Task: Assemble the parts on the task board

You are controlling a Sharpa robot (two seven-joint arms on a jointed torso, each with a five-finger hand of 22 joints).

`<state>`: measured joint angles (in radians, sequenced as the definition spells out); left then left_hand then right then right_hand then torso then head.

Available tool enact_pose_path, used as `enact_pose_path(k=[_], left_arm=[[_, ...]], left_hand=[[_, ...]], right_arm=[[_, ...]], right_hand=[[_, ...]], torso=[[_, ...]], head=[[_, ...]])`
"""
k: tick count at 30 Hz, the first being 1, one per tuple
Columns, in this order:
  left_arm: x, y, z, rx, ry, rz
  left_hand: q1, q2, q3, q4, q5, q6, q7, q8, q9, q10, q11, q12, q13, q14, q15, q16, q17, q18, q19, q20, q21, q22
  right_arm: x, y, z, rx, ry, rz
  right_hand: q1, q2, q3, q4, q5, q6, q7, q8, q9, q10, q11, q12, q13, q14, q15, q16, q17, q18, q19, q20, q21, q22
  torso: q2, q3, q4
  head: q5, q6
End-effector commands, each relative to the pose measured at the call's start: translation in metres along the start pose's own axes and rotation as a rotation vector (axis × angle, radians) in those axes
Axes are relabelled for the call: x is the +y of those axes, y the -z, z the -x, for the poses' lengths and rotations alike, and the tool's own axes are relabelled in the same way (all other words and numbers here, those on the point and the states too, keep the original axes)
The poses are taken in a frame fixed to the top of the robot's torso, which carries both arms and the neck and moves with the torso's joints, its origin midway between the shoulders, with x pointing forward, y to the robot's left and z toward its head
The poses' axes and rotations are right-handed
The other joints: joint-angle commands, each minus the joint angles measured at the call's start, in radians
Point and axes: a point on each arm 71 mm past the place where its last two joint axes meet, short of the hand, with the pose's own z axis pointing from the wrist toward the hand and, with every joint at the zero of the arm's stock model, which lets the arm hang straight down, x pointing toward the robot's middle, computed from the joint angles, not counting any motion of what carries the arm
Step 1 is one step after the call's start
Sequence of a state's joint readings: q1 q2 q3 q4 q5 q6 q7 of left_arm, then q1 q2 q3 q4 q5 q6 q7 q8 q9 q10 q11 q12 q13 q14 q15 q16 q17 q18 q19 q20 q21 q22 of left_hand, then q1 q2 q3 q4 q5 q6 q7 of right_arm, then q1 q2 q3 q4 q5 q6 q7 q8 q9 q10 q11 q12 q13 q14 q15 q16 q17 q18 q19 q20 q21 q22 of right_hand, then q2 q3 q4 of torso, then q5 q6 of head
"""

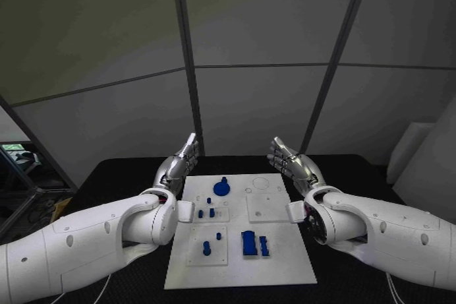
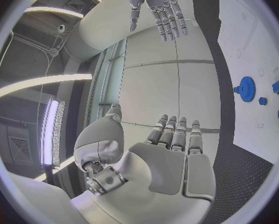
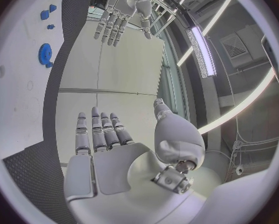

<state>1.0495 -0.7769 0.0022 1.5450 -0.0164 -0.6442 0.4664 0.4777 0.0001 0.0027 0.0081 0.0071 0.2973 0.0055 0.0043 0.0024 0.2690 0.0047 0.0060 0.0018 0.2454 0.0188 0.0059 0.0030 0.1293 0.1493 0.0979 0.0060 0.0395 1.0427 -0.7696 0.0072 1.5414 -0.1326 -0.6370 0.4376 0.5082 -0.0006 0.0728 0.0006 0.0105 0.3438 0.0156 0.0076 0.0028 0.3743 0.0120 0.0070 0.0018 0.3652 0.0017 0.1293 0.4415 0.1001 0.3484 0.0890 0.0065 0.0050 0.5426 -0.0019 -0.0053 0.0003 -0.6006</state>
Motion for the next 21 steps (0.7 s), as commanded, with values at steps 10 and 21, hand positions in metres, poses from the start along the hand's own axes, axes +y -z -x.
enact_pose_path(k=[10, 21], left_arm=[[-0.0048, 0.0046, 0.0017, -0.097, -0.039, -0.042], [-0.0048, 0.0046, 0.0017, -0.097, -0.039, -0.042]], left_hand=[[-0.253, 0.0, -0.003, -0.008, -0.007, -0.158, -0.005, -0.004, -0.002, -0.143, -0.005, -0.006, -0.002, -0.13, -0.019, -0.006, -0.003, -0.039, -0.149, -0.098, -0.006, -0.04], [-0.336, 0.0, -0.003, -0.008, -0.007, -0.208, -0.005, -0.004, -0.002, -0.188, -0.005, -0.006, -0.002, -0.169, -0.019, -0.006, -0.003, -0.039, -0.149, -0.098, -0.006, -0.04]], right_arm=[[0.0035, 0.0049, 0.0077, -0.146, -0.033, -0.001], [0.0035, 0.0049, 0.0077, -0.146, -0.033, -0.001]], right_hand=[[-0.266, 0.001, -0.073, -0.001, -0.01, -0.18, -0.016, -0.008, -0.003, -0.196, -0.012, -0.007, -0.002, -0.191, -0.002, -0.129, -0.231, -0.1, -0.181, -0.089, -0.007, -0.005], [-0.357, 0.001, -0.073, -0.001, -0.01, -0.242, -0.016, -0.008, -0.003, -0.262, -0.012, -0.007, -0.002, -0.256, -0.002, -0.129, -0.31, -0.1, -0.244, -0.089, -0.007, -0.005]], torso=[[0.002, 0.0019, 0.0053], [0.002, 0.0019, 0.0053]], head=[[0.0, 0.001], [0.0, 0.001]])
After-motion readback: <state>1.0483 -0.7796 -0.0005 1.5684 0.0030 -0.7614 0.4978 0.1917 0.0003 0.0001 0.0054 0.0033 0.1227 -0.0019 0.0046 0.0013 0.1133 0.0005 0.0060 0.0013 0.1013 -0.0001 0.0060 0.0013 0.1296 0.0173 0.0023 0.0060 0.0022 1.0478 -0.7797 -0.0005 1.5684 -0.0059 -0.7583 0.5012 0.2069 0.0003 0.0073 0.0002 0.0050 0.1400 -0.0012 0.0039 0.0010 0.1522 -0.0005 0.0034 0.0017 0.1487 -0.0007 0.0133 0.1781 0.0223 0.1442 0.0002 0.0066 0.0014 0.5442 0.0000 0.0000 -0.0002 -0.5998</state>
